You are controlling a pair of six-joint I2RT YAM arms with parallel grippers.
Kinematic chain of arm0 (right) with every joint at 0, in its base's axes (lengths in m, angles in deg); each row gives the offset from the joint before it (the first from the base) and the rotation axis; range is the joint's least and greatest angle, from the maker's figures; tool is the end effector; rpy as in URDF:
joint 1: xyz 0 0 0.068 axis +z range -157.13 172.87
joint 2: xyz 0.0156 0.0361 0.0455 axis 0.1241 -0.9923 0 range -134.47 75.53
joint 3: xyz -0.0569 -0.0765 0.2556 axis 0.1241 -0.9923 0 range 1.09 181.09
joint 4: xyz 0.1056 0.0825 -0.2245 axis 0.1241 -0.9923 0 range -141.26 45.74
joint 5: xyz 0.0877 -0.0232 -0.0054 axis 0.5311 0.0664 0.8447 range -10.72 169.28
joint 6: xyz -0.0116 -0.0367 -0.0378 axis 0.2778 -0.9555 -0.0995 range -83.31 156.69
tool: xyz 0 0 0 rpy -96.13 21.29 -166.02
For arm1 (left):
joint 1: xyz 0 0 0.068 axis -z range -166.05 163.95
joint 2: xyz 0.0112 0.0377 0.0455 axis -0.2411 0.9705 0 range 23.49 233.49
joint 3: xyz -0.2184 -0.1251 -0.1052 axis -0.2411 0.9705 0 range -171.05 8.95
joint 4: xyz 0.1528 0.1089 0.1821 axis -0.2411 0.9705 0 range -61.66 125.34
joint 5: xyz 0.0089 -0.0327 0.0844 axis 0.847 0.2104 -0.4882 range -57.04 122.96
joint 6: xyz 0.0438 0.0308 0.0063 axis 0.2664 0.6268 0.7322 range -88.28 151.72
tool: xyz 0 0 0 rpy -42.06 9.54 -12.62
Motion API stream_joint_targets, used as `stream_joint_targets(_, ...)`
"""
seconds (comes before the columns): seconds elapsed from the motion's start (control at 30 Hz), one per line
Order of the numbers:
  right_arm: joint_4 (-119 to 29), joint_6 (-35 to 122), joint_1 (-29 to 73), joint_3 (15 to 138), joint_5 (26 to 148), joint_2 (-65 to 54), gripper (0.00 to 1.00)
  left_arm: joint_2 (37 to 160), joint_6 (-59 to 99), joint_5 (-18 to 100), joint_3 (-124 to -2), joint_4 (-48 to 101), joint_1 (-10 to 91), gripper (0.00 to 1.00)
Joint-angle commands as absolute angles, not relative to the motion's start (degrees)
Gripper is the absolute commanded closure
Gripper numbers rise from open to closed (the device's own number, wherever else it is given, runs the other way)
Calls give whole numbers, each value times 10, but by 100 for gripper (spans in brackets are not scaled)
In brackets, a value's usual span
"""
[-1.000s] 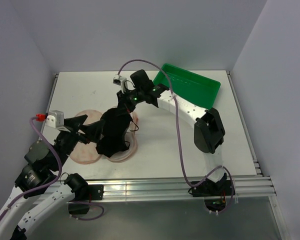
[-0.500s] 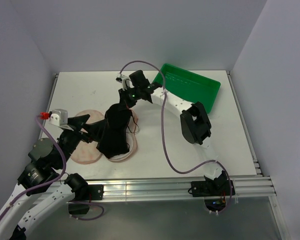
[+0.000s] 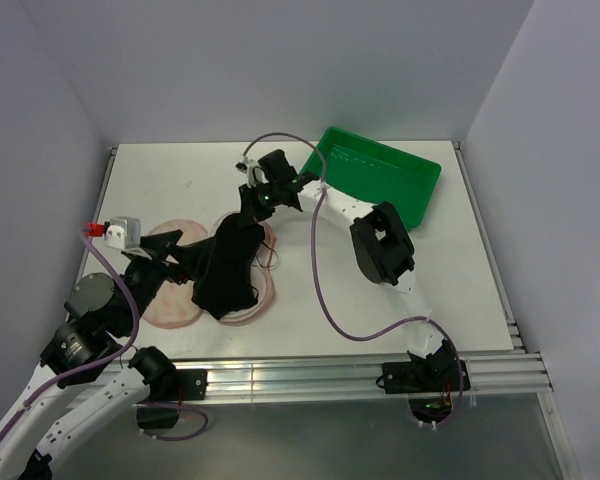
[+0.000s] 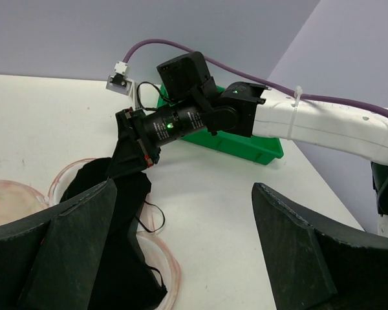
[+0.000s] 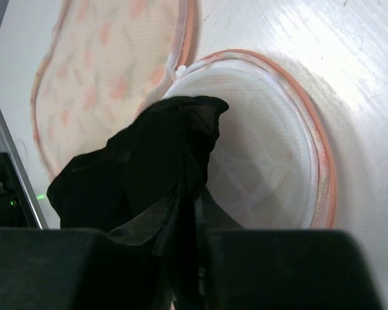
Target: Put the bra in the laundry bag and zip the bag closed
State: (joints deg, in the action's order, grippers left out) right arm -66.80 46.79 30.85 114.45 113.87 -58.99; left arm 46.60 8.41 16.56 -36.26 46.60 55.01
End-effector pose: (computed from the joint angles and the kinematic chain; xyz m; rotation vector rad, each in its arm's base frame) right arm 0.4052 0.3419 0.1978 -0.8932 2.2649 1.1066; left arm 0.0741 -0.0512 0.3722 0.0031 1.5456 -0.6836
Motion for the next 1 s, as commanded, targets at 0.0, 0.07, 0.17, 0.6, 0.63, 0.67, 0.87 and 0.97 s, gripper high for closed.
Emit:
stream_joint_targets(0.0,-620,507,306,1123,1116,-567,80,470,76,164,-360,445,550,7)
stream_joint_targets(0.07,-611,517,306,1117,1094,-566,63,468,74,164,-357,445,549,7)
stream_joint_targets(0.17,-617,520,306,1125,1058,-567,42,465,70,162,-356,449,549,7)
stream_joint_targets(0.6,-531,568,304,1011,906,-420,6,464,59,154,-352,454,549,8)
stream_joint_targets(0.63,-523,573,304,994,890,-406,5,463,59,152,-352,456,550,8)
stream_joint_targets(0.67,-509,577,304,976,862,-376,6,462,60,150,-353,457,549,8)
stream_joint_targets(0.87,-336,685,306,679,845,-238,58,457,53,143,-342,455,549,12)
stream_joint_targets(0.97,-278,744,315,606,842,-208,87,465,33,132,-345,468,549,15)
